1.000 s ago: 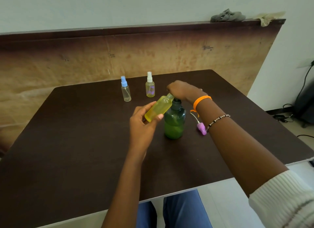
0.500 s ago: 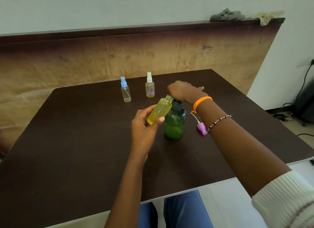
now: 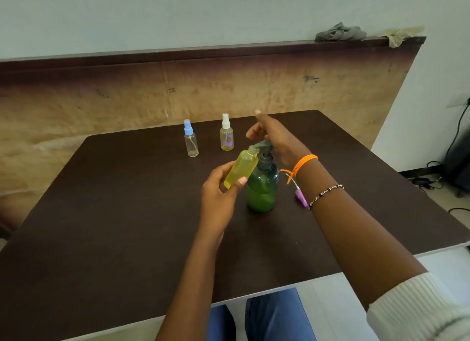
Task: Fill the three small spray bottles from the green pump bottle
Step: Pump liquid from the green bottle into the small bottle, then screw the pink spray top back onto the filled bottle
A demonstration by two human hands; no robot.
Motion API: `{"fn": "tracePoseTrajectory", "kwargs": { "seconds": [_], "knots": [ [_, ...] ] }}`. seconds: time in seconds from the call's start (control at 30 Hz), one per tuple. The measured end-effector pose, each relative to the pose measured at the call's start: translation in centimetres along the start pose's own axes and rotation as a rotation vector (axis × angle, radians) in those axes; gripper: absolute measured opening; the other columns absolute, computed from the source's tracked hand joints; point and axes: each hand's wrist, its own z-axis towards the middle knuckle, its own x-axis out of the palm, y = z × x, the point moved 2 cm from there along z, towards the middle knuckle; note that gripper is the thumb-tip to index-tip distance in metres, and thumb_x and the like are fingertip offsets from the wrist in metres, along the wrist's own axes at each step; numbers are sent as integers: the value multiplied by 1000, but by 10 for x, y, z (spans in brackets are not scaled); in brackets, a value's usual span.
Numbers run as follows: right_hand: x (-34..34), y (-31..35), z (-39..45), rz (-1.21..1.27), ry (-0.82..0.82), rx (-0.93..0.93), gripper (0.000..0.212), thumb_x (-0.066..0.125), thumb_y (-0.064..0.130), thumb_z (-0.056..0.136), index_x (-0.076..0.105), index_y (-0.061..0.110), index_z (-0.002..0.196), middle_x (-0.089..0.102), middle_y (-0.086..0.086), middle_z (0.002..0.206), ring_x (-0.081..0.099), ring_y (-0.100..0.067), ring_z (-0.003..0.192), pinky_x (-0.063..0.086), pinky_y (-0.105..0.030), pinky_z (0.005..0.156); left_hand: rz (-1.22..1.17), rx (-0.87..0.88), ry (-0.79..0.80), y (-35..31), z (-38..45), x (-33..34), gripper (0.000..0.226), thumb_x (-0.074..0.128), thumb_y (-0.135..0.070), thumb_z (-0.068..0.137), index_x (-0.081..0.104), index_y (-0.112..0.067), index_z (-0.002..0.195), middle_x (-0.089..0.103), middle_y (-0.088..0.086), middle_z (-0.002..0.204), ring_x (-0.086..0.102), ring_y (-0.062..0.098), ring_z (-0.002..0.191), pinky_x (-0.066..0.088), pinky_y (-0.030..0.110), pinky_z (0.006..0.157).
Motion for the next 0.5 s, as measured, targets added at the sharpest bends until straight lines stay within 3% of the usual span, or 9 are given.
{"fn": "tracePoseTrajectory", "kwargs": {
  "seconds": [0.07, 0.17, 0.27, 0.33, 0.5],
  "knots": [
    [-6, 3, -7, 130, 46, -51, 57, 21, 49, 99, 60, 17, 73, 57, -1, 89, 46, -9, 81, 32, -25, 73, -23, -13, -1, 2, -1, 0, 31, 64, -7, 86, 61, -29, 107, 67, -1, 111, 62, 6, 98, 49, 24, 86],
    [-20, -4, -10, 178, -25, -164, 47, 23, 41, 101, 59, 22, 77, 57, 4, 90, 46, -2, 84, 31, -19, 79, -33, -28, 1, 5, -1, -1, 30, 62, -6, 87, 59, -25, 110, 67, -2, 109, 62, 2, 95, 48, 16, 81],
    [-30, -30, -10, -5, -172, -145, 26, 45, 32, 95, 59, 26, 75, 62, 1, 97, 51, -22, 110, 38, -36, 99, -47, -30, 7, 9, -2, -3, 29, 61, -6, 88, 59, -24, 110, 67, -7, 104, 62, -1, 93, 49, 15, 79],
    [-35, -54, -17, -230, -259, -75, 14, 50, 28, 92, 62, 23, 85, 63, -3, 107, 45, -31, 120, 35, -41, 104, -43, -27, 5, 10, -4, -3, 27, 61, -6, 89, 59, -20, 112, 67, -8, 104, 63, -2, 93, 49, 17, 79],
    [-23, -104, -57, -589, -344, 64, 27, 53, 24, 92, 53, 15, 118, 46, -9, 130, 35, -36, 122, 34, -49, 100, -50, -31, -20, 19, -8, 0, 26, 55, -1, 91, 53, -6, 117, 64, -8, 99, 61, -12, 84, 46, 8, 74]
  ]
}}
